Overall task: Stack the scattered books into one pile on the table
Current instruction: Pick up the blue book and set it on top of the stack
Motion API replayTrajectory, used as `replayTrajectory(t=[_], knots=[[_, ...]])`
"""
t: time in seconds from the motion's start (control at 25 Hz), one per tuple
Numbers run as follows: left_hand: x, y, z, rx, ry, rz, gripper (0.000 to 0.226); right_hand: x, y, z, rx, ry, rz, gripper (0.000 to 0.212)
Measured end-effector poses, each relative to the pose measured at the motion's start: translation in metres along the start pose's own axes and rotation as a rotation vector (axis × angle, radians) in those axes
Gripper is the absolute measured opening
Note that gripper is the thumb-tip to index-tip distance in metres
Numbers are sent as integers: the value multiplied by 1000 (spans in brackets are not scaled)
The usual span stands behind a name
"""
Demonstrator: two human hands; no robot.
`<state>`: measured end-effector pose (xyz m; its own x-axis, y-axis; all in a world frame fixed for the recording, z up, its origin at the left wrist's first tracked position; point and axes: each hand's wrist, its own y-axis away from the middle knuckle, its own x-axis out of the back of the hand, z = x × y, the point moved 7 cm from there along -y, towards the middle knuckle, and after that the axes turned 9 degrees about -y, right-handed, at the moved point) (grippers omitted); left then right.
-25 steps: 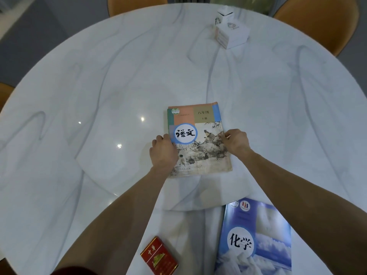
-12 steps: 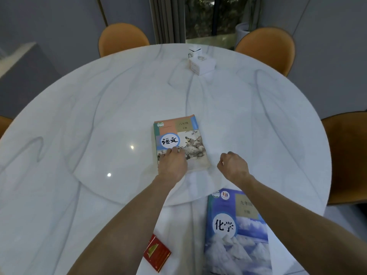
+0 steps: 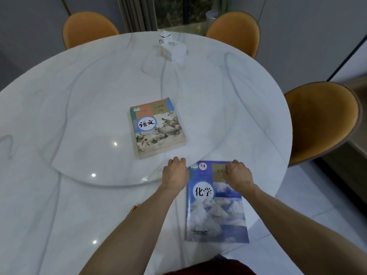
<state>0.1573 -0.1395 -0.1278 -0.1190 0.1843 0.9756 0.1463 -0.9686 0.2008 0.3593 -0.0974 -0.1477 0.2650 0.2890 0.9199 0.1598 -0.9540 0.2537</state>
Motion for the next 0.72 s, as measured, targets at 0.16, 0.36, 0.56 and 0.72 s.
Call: replayTrajectory(t=[0.16, 0.36, 0.56, 0.72], knots=[[-35, 26, 10, 89, 128, -104, 30, -24, 29, 24, -12, 20, -40, 34], [-60, 44, 21, 241, 265, -175, 32, -42, 54, 43, -67, -48, -20, 36], [-75, 48, 16, 457, 586, -232, 27, -47, 63, 56, -305, -329, 20, 34], [-81, 56, 21, 481, 669, -251, 25, -51, 72, 74, -459, -524, 10, 34]])
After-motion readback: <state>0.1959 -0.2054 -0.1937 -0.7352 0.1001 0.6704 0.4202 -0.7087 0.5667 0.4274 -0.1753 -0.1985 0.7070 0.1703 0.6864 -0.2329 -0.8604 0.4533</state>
